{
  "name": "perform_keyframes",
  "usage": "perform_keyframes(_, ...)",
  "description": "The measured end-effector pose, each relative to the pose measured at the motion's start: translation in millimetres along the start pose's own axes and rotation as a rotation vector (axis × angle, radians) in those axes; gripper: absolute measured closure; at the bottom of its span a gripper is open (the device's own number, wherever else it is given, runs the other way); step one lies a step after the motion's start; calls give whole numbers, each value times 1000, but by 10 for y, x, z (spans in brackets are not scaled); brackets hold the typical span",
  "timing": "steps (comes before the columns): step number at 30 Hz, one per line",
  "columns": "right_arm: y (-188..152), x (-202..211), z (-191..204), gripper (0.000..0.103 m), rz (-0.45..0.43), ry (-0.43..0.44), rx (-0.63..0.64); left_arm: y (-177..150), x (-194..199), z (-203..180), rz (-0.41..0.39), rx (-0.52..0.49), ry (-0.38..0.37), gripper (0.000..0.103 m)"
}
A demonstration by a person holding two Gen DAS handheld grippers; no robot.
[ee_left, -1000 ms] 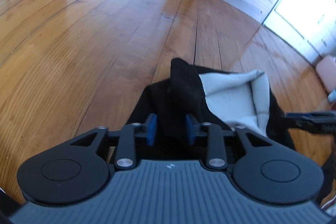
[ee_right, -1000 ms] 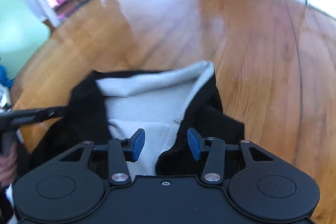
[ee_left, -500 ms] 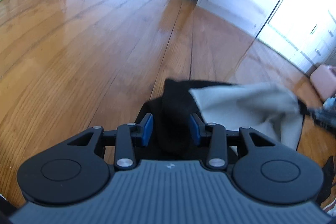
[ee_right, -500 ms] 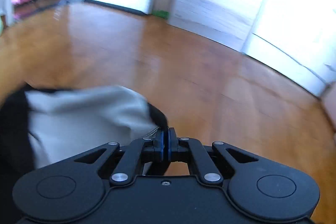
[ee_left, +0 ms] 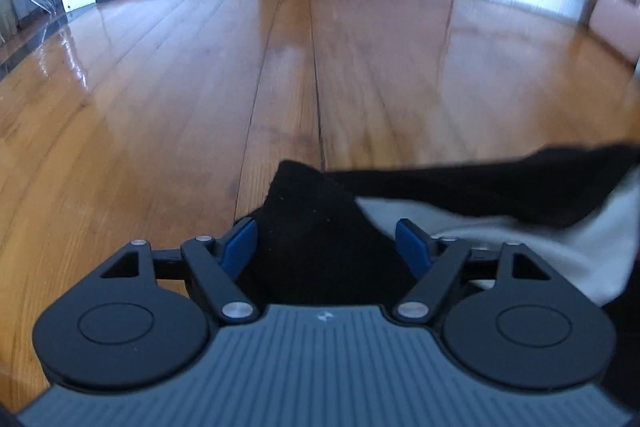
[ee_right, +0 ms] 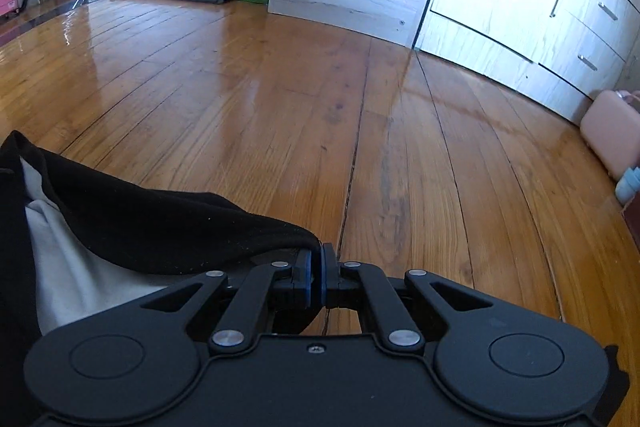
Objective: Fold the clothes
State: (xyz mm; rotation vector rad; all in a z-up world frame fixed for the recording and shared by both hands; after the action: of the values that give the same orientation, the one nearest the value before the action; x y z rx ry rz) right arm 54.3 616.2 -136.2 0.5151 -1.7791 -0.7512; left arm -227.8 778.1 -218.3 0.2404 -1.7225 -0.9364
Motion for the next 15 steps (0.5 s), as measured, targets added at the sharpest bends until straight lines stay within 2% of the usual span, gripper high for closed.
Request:
perform_keyframes(2,32,19,-19,98,-10,12,4,-63,-39,105,17,74,-16,95)
perform_keyframes(5,119,-66,-95,98,-5,45,-45,-61,99,250,-21,108,-27,96)
perform_keyframes(12,312,-269,-428,98,31,181,-367,306,689,707,-240,241,-136,96)
perform_keyframes(13,386,-337,-492,98,45,210,-416,430,717,782,-258,222,-133,100)
perform_keyframes(15,617,-557,-591,98,88,268,-480,852,593,924,-267,164,-62,103)
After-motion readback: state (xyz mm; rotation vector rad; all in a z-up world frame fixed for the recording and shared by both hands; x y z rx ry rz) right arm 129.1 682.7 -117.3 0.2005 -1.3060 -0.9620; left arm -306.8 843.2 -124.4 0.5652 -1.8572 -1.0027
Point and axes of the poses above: each gripper's, at about its wrist camera, not at the fingertips, and x roughly against the way its jaws point, z to its left, y to its top, the point moved 3 cm from there along -x, roughly the way its jaws point, and after that the axes turned 4 degrees about -y, right-handed, at the moved point
